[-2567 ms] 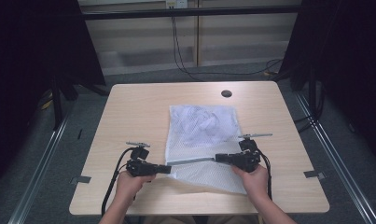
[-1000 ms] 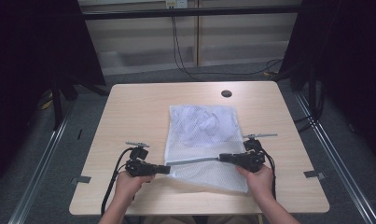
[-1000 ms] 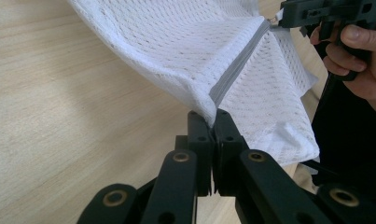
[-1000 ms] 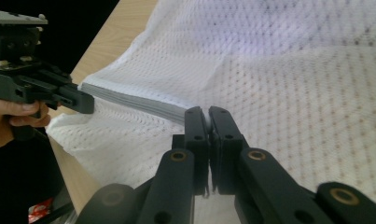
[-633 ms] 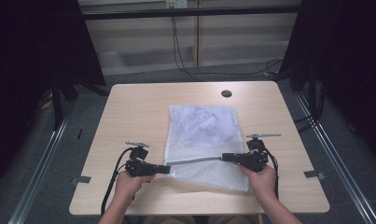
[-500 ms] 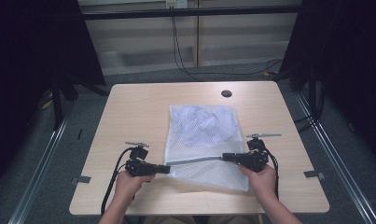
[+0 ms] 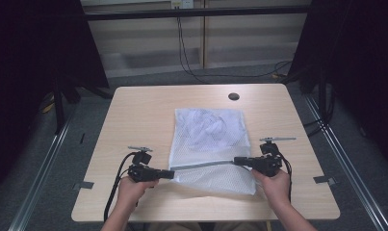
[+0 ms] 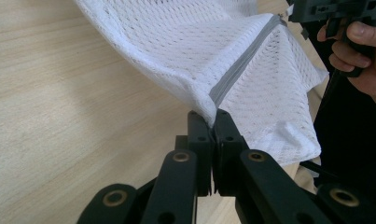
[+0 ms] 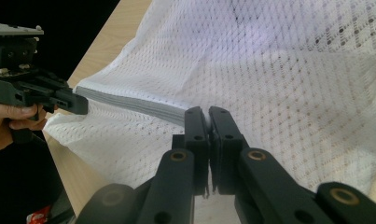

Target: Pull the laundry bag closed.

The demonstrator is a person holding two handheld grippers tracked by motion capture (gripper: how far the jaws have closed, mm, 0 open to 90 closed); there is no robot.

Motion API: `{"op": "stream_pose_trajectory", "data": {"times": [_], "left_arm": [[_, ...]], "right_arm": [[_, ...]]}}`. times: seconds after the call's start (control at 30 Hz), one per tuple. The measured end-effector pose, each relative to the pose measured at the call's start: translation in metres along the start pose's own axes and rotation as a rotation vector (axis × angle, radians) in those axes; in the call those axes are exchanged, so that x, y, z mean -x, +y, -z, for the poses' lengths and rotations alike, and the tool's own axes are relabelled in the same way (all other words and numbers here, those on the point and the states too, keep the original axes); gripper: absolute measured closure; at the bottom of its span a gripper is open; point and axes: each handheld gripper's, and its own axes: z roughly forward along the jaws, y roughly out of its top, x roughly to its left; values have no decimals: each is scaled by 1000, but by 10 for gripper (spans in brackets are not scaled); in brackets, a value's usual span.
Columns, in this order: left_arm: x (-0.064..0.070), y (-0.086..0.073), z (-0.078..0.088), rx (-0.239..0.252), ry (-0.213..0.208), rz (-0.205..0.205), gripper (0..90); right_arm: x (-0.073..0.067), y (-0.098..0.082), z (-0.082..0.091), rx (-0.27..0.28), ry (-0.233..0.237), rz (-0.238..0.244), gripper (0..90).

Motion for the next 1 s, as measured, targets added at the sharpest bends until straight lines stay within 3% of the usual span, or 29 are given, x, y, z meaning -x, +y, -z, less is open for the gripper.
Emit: {"op": "stream_pose_trajectory", "data": {"times": [1.0], "left_arm": [[0, -1, 0, 2, -4, 8, 881]], "right_arm": [[6, -2, 12, 0, -14, -1, 867]]}}
